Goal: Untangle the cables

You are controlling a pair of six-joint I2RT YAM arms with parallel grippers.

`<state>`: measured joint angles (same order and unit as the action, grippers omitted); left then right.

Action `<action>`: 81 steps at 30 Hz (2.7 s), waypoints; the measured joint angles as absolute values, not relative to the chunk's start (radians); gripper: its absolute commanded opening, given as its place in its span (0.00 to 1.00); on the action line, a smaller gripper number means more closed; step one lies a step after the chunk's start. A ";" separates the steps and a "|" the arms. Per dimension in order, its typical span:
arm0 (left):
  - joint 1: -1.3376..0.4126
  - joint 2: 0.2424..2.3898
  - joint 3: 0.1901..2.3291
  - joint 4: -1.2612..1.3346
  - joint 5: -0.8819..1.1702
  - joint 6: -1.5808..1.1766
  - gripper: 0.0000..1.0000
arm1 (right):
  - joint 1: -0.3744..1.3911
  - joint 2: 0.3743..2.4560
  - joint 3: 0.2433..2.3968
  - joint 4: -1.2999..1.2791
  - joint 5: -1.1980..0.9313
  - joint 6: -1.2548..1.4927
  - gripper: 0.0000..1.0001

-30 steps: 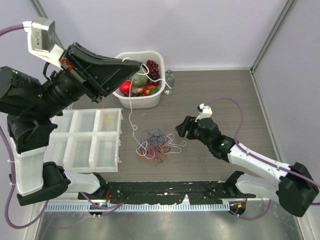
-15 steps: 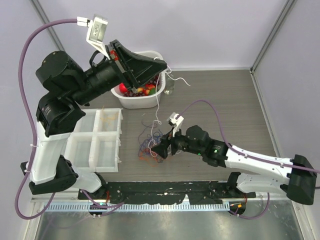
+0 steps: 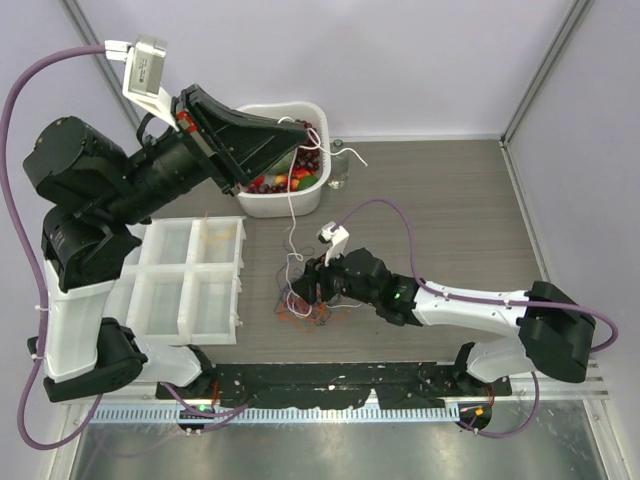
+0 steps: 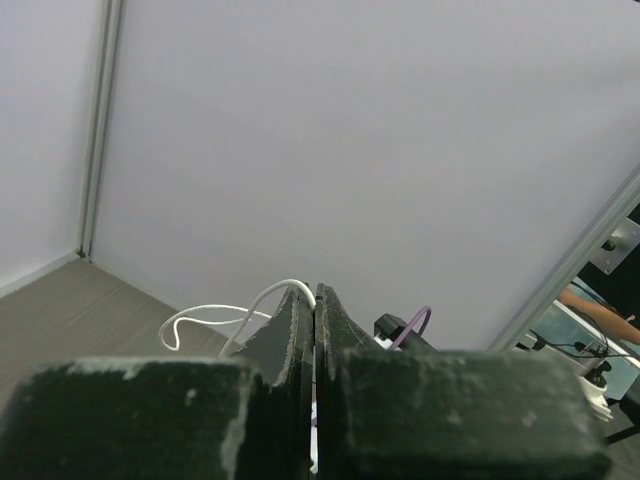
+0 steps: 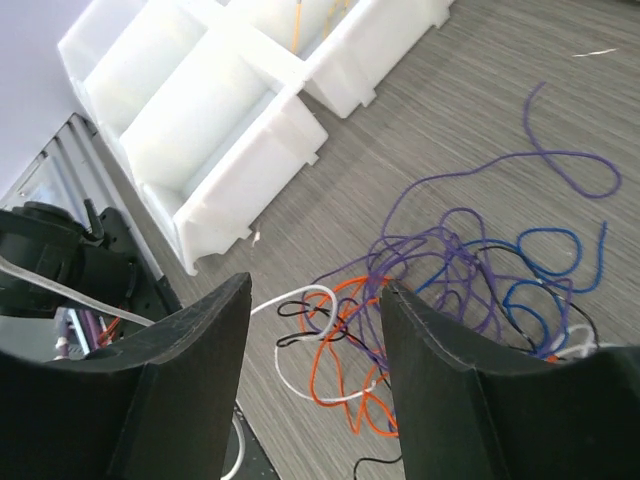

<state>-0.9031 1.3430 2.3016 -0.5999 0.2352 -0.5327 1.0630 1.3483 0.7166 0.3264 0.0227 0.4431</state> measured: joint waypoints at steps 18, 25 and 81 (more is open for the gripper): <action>-0.903 1.301 2.258 -0.619 0.202 -0.481 0.00 | 1.072 1.162 0.666 0.293 -0.054 0.414 0.67; -0.903 1.300 2.258 -0.625 0.202 -0.481 0.00 | 1.093 1.307 0.681 0.318 -0.068 0.419 0.08; -0.903 0.912 1.345 -0.521 -0.224 -0.416 0.00 | 0.805 1.209 1.142 -0.491 0.403 0.230 0.01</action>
<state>-0.9031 0.9123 1.3449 -0.5205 -0.2241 -0.4156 0.8051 1.2095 1.1416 -0.4908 0.4030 0.2298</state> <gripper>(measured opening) 0.015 0.031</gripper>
